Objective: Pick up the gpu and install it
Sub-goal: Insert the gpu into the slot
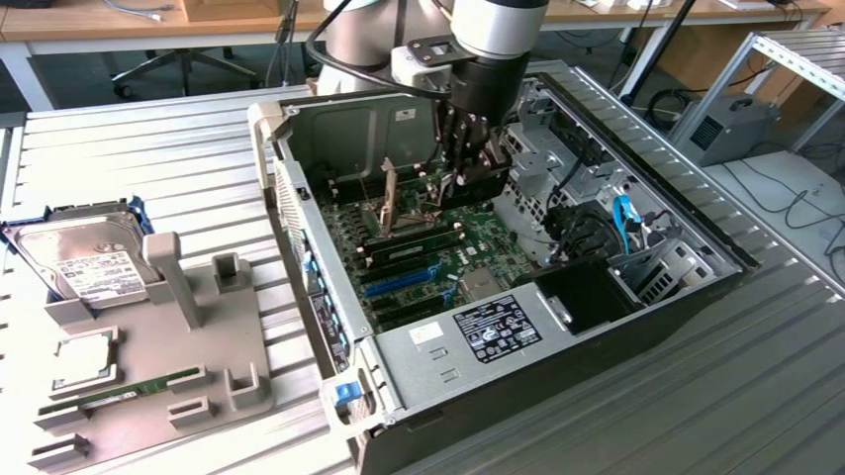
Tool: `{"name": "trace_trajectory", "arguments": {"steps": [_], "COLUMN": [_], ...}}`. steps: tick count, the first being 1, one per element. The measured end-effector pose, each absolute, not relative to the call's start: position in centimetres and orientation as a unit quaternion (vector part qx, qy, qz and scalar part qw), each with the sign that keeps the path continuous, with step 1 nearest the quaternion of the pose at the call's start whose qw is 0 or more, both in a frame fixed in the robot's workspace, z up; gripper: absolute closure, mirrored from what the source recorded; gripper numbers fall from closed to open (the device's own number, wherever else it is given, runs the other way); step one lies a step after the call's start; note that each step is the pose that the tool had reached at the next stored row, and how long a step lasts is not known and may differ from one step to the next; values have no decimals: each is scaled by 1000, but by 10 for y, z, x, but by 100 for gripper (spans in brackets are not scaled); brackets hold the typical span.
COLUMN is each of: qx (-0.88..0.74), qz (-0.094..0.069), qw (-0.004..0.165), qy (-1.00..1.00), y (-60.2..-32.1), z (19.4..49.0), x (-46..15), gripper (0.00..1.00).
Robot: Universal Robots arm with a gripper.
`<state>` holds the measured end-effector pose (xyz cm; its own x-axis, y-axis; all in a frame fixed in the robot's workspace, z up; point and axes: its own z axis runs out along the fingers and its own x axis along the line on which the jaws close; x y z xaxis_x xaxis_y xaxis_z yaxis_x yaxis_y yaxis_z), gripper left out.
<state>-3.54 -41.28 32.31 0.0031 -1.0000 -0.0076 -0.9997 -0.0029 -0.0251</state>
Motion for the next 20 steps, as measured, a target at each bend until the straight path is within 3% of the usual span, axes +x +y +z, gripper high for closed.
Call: {"name": "trace_trajectory", "arguments": {"steps": [20], "qx": [-708], "qz": [-8], "qw": [10], "qy": [706], "y": [-413], "z": [317], "x": [-35], "gripper": [74]}}
